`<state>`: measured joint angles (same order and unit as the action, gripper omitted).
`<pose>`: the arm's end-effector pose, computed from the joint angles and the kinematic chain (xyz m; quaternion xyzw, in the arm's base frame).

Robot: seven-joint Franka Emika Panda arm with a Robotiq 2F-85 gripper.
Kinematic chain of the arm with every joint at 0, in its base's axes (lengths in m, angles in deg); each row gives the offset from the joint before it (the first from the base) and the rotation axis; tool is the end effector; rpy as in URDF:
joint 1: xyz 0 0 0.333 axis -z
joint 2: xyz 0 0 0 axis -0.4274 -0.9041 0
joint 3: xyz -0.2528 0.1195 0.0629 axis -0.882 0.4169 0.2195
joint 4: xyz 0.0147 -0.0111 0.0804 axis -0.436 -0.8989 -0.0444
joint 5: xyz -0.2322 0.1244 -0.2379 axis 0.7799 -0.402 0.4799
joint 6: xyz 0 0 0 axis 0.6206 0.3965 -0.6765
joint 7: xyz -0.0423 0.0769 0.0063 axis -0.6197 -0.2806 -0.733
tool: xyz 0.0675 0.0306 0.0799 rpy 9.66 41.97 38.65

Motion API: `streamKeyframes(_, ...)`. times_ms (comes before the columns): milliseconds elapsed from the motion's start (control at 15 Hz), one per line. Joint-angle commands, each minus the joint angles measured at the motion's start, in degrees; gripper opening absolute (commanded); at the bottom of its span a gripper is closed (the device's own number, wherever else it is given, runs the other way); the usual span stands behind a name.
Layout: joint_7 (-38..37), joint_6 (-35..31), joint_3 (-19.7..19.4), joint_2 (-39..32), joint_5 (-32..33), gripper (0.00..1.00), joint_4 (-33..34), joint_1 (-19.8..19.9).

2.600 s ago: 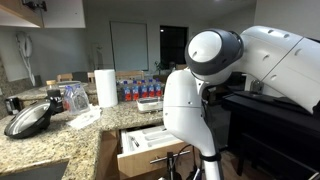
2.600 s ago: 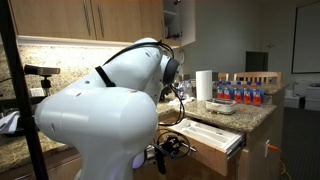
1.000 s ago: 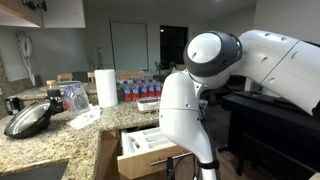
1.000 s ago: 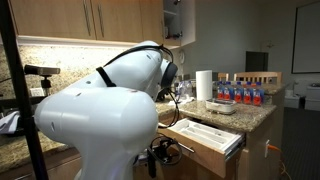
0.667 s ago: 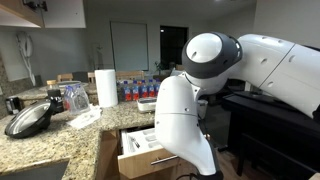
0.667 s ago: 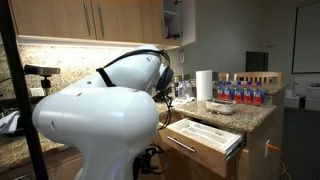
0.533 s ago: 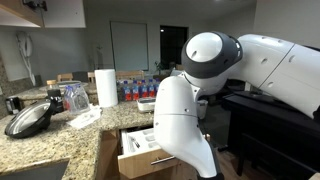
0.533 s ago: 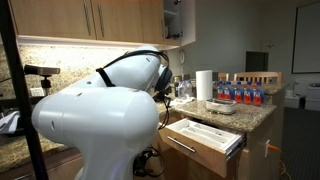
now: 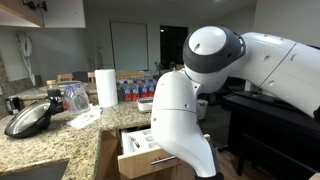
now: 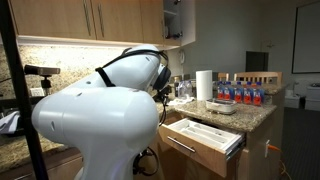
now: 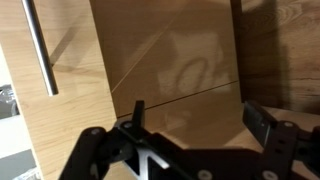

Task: Open the drawer on the right.

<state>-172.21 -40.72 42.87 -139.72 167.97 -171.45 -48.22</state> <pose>0.1913 0.3367 -0.0059 0.7222 0.4637 0.3318 0.3916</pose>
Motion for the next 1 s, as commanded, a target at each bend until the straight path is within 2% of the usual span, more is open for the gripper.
streamKeyframes(0, -1.6, -0.9, 1.2, 4.6, 0.4, 1.00, -3.2, -0.1)
streamKeyframes(533, 1.0, -4.2, 4.5, 15.9, -1.1, 1.00, -6.0, 3.4)
streamKeyframes(933, 3.7, -14.7, 7.5, 29.5, -3.2, 1.00, -7.2, 8.6)
